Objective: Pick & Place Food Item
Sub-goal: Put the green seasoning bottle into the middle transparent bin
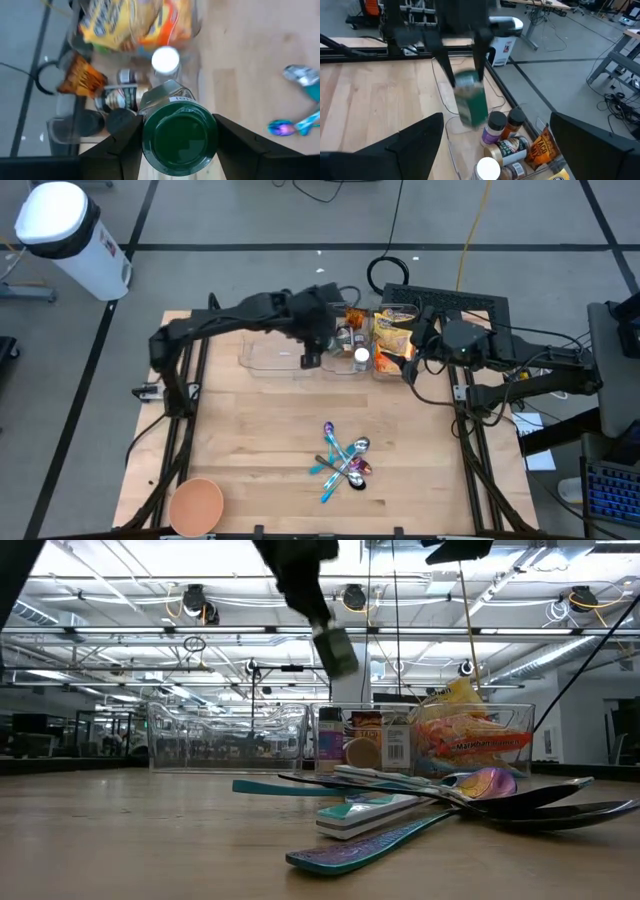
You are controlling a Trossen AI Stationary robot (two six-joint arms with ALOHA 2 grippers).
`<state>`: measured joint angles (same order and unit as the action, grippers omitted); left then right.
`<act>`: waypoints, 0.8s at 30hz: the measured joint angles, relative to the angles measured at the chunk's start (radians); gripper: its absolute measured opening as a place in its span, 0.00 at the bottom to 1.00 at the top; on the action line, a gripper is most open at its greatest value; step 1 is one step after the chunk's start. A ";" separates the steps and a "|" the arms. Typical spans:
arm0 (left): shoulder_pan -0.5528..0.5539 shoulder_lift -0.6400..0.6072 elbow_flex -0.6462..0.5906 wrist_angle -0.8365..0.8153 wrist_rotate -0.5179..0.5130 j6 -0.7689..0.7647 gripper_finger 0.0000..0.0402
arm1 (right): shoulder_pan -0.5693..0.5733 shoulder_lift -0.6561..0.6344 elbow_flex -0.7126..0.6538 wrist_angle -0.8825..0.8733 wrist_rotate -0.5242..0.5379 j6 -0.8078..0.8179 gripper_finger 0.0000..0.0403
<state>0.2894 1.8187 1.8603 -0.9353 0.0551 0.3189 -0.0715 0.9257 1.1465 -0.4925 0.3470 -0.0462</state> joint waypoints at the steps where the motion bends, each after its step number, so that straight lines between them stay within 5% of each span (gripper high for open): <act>1: 0.005 0.024 0.000 0.002 0.000 0.006 0.52 | 0.000 0.001 0.000 -0.001 0.000 0.000 0.89; 12: 0.054 0.230 -0.001 0.003 -0.001 0.019 0.52 | 0.000 0.000 -0.005 -0.001 0.000 -0.004 0.89; 24: 0.067 0.290 -0.005 0.005 0.080 0.010 0.52 | -0.043 -0.003 -0.072 0.003 -0.002 -0.011 0.89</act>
<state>0.3568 2.1087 1.8553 -0.9304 0.1348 0.3285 -0.1150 0.9222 1.0741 -0.4896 0.3454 -0.0574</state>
